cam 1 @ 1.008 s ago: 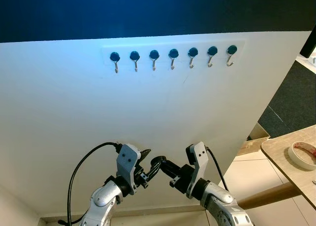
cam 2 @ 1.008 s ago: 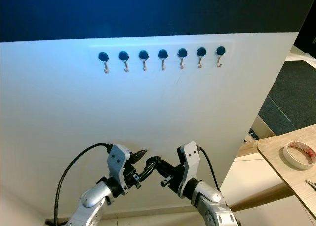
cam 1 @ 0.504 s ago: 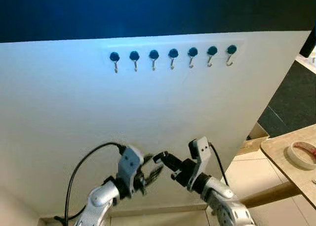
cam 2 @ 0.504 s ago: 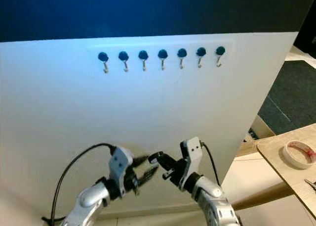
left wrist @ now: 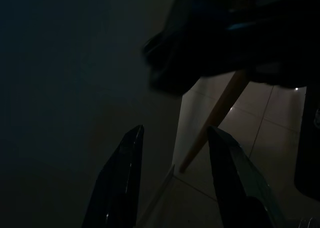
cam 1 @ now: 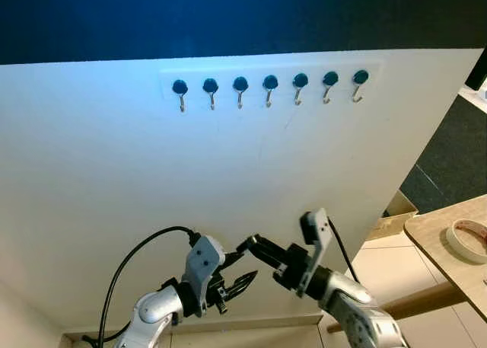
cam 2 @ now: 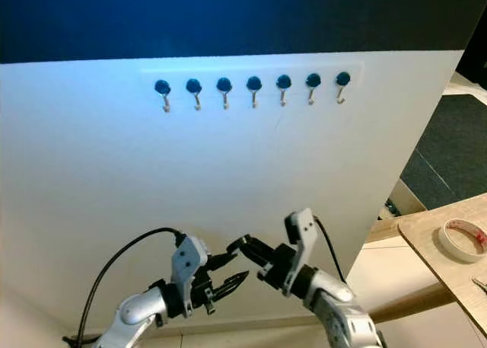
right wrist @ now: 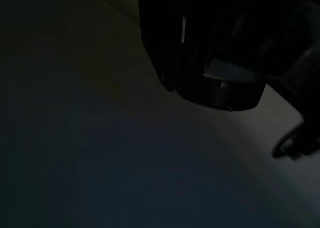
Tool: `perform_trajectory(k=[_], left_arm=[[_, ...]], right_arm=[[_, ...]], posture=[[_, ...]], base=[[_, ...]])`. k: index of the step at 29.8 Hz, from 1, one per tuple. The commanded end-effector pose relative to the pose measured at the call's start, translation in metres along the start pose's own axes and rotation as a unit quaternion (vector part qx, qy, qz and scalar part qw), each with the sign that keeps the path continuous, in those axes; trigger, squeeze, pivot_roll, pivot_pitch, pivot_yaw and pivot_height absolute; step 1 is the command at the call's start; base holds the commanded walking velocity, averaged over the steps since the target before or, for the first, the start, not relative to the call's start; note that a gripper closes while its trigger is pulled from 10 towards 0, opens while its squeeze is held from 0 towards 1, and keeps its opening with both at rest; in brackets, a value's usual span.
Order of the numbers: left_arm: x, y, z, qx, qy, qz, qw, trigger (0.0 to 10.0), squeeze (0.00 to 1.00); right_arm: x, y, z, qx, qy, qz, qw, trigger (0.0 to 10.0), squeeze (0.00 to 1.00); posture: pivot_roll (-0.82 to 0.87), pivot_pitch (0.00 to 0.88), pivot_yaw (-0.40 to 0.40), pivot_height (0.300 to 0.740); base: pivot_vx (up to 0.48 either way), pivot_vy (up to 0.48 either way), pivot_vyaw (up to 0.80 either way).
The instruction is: Hang keys on a hook
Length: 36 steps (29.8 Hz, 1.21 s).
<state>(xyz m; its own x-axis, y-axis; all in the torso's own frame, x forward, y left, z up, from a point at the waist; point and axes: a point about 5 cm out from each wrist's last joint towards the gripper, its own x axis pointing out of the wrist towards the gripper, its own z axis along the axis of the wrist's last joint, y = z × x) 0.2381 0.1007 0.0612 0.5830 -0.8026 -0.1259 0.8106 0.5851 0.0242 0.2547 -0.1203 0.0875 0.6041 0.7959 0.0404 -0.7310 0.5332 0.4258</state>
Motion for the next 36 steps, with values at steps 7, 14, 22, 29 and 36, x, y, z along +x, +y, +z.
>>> perform_trajectory(k=[7,14,22,29,36], left_arm=[[-0.015,0.024,0.012,-0.03,-0.033,0.062,0.997,10.0,0.0],[-0.02,0.039,0.027,-0.059,-0.086,0.108,0.989,10.0,0.0],[-0.019,0.019,0.025,-0.052,-0.071,0.043,0.995,10.0,0.0],[-0.016,0.01,0.024,-0.054,-0.069,0.027,0.996,10.0,0.0],[-0.01,0.011,0.029,-0.06,-0.083,0.043,0.994,10.0,0.0]], right_arm=[[-0.016,-0.01,0.014,0.046,-0.053,-0.015,0.997,10.0,0.0],[-0.022,-0.014,0.013,0.059,-0.042,-0.021,0.997,10.0,0.0],[-0.016,-0.015,0.018,0.112,-0.092,-0.042,0.989,10.0,0.0],[-0.015,-0.014,0.022,0.152,-0.125,-0.041,0.98,10.0,0.0],[-0.009,-0.005,0.007,0.133,-0.07,-0.024,0.988,10.0,0.0]], posture=[[0.03,0.053,0.009,0.74],[0.02,0.053,0.004,0.74],[0.02,0.056,0.002,0.74],[0.03,0.056,0.003,0.74],[0.02,0.053,0.003,0.74]], base=[[0.0,0.0,0.0],[0.0,0.0,0.0],[0.0,0.0,0.0],[0.0,0.0,0.0],[0.0,0.0,0.0]])
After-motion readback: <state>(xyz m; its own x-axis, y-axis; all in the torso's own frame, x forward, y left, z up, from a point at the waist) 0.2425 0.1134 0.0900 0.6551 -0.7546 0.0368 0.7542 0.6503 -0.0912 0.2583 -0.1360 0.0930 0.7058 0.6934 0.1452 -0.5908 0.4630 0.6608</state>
